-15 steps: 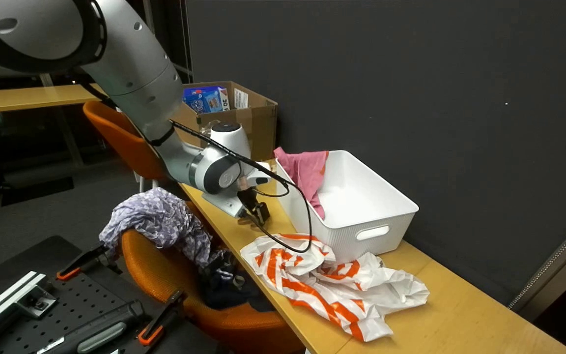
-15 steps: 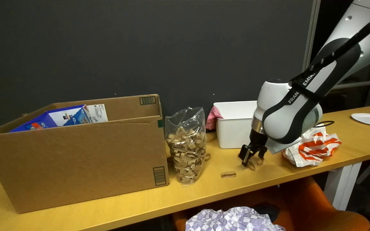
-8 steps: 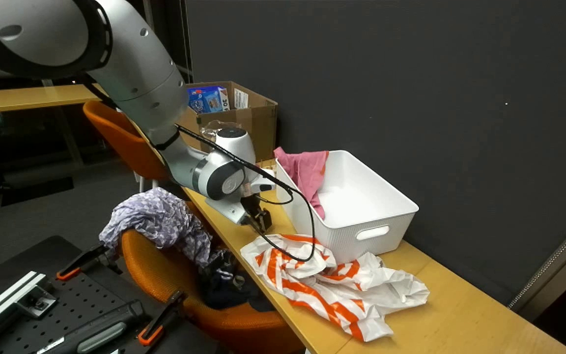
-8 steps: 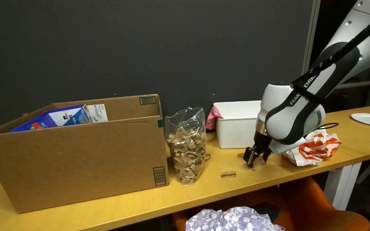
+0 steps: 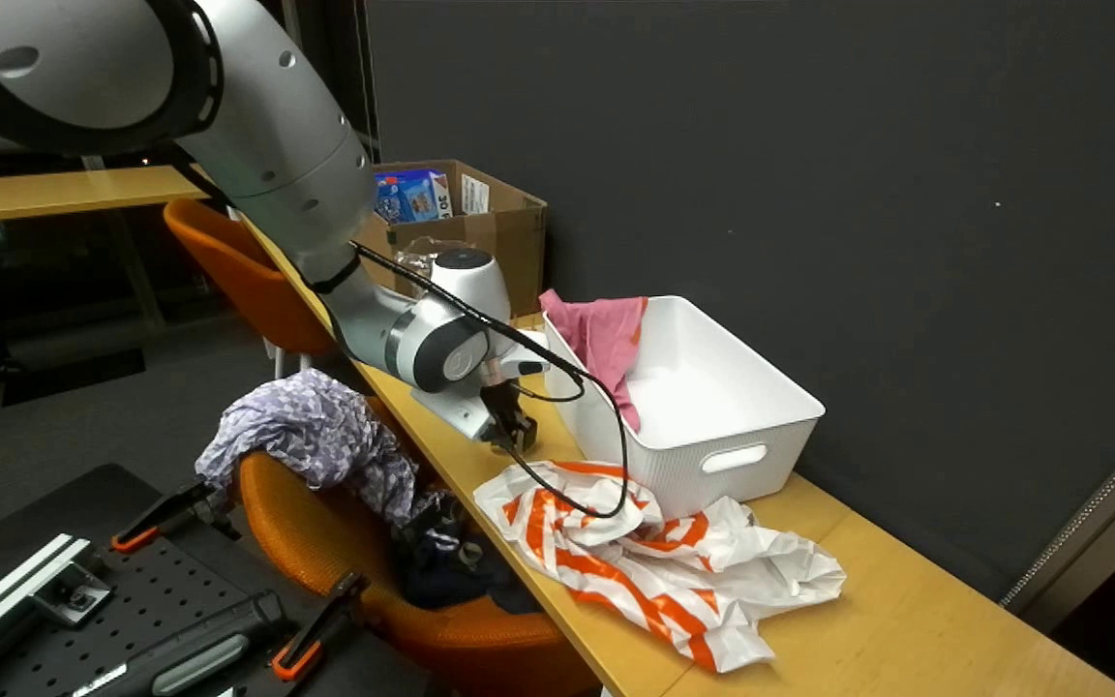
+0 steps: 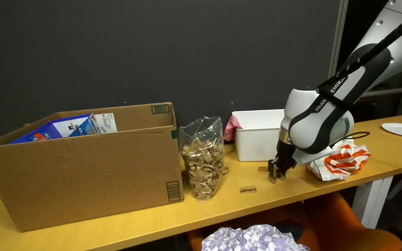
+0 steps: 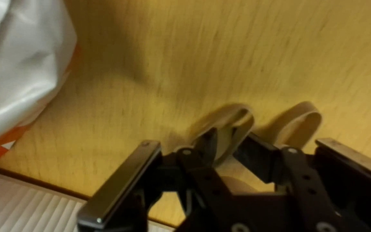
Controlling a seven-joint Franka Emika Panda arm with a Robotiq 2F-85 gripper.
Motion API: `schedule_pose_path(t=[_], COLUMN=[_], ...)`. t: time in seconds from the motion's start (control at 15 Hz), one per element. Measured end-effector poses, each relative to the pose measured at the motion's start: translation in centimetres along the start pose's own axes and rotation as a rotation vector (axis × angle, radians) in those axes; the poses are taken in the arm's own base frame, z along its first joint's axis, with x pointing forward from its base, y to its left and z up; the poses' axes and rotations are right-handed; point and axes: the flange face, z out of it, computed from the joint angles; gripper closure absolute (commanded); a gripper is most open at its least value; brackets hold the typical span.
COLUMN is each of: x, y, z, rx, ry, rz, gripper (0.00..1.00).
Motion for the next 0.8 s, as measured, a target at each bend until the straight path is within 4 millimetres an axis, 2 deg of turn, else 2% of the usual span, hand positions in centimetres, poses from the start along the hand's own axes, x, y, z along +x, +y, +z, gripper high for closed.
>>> schedule_pose_path(t=[0.27, 0.47, 0.53, 0.6, 0.67, 0.8], x=[0.0, 0.1, 0.1, 0.2, 0.3, 0.4], y=[-1.4, -3.2, -3.8, -4.4, -4.8, -5.4], z=[-0.1, -0.5, -0.8, -1.0, -1.2, -1.5], rx=[0.005, 0.012, 0.015, 0.017, 0.019, 0.022], ry=[0.003, 0.009, 0.013, 0.017, 0.021, 0.026], rz=[-0.020, -0.045, -0.054, -0.062, -0.068, -0.076], gripper=[0.97, 0.97, 0.92, 0.65, 0.63, 0.49])
